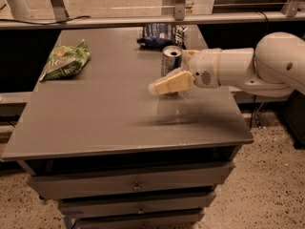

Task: Move redbull can near green jalapeno chip bag

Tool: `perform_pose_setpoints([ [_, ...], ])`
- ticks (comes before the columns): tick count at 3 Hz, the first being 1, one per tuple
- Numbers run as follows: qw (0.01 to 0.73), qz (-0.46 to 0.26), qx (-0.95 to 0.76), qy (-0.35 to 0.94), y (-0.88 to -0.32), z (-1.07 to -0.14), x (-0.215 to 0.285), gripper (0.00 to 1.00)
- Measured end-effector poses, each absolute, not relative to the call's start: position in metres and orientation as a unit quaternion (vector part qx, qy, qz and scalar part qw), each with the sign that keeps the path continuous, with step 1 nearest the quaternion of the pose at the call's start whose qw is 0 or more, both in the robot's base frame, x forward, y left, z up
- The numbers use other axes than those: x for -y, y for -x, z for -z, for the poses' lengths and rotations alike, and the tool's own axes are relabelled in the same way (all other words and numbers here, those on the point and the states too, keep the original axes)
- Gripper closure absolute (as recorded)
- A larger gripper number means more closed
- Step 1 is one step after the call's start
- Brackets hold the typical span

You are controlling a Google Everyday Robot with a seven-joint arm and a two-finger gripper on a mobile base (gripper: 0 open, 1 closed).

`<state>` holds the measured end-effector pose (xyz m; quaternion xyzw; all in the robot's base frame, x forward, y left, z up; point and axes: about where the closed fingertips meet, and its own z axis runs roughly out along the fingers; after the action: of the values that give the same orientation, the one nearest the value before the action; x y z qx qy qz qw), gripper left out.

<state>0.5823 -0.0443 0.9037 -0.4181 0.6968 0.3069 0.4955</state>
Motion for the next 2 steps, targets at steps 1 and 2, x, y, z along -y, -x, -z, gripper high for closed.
perform_pose_setpoints([
  [1,0.528,-0.320,-0.677,0.400,-0.5944,-0.9061,0.0293,0.18],
  [2,0.547,-0.321,-0.665,0.394,-0.6006,-0.9077,0.0249,0.41],
])
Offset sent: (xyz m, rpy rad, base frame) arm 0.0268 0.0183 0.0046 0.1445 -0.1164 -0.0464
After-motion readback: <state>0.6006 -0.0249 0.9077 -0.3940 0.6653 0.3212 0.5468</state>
